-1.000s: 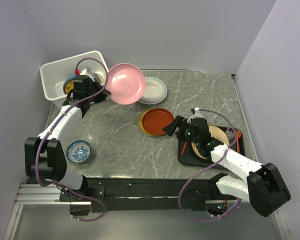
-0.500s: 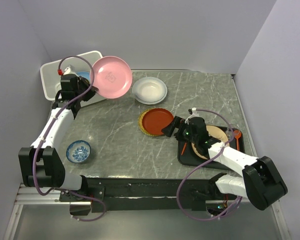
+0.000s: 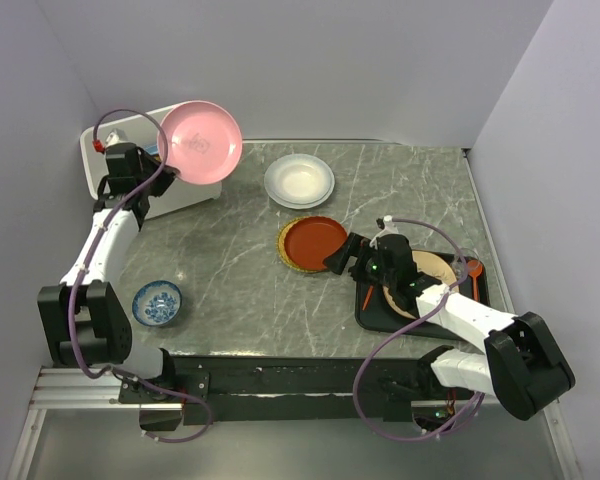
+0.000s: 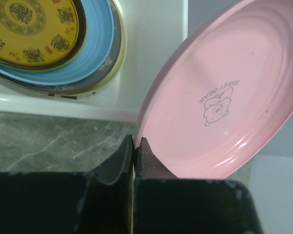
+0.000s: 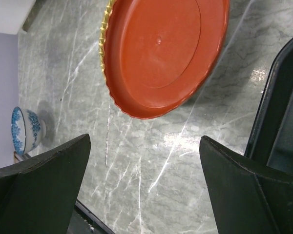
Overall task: Place the plates into the plastic bin on the countertop
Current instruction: Place the plate in the plastic bin.
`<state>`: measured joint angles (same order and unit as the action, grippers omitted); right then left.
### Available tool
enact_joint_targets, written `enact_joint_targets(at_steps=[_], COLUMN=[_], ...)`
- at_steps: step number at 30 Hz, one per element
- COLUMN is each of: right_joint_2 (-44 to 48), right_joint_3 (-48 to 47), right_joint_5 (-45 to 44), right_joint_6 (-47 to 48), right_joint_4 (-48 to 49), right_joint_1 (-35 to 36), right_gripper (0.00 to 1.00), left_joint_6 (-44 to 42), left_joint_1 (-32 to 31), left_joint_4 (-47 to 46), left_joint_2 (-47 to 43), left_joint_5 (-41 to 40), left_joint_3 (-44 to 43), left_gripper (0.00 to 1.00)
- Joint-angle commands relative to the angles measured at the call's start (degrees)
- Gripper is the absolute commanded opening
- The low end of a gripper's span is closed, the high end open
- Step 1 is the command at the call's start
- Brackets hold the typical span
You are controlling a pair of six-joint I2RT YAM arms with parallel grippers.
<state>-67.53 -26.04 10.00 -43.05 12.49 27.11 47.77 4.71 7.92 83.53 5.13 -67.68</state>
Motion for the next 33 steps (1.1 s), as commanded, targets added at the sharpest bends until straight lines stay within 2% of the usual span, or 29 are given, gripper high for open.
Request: enact_joint_targets(at_steps=[1, 12, 21, 33], right_joint_2=[1.61, -2.78, -3.93, -3.93], right_joint_3=[-1.29, -3.75, -4.54, -4.63], right_joint_5=[-1.30, 0.55, 0.72, 0.20], right_joint_6=[1.04, 1.39, 1.47, 1.56], right_joint_4=[0.34, 2.10, 2.19, 1.05], right_joint_1=[-0.22, -0.22, -0.22, -0.31], right_gripper=[0.99, 0.99, 0.99, 0.99], left_joint_6=[2.68, 4.18, 4.35, 6.11], left_joint_1=[1.62, 4.78, 6.63, 9.70], left_joint_4=[-4.75, -6.61, -5.12, -5.55], left_joint_2=[0.76, 0.94, 0.41, 2.69], left_joint_5=[0.32, -0.11, -4.94, -4.95], left_joint_3=[-3.16, -1.75, -1.66, -1.58], left_gripper=[0.01, 0.01, 0.01, 0.01])
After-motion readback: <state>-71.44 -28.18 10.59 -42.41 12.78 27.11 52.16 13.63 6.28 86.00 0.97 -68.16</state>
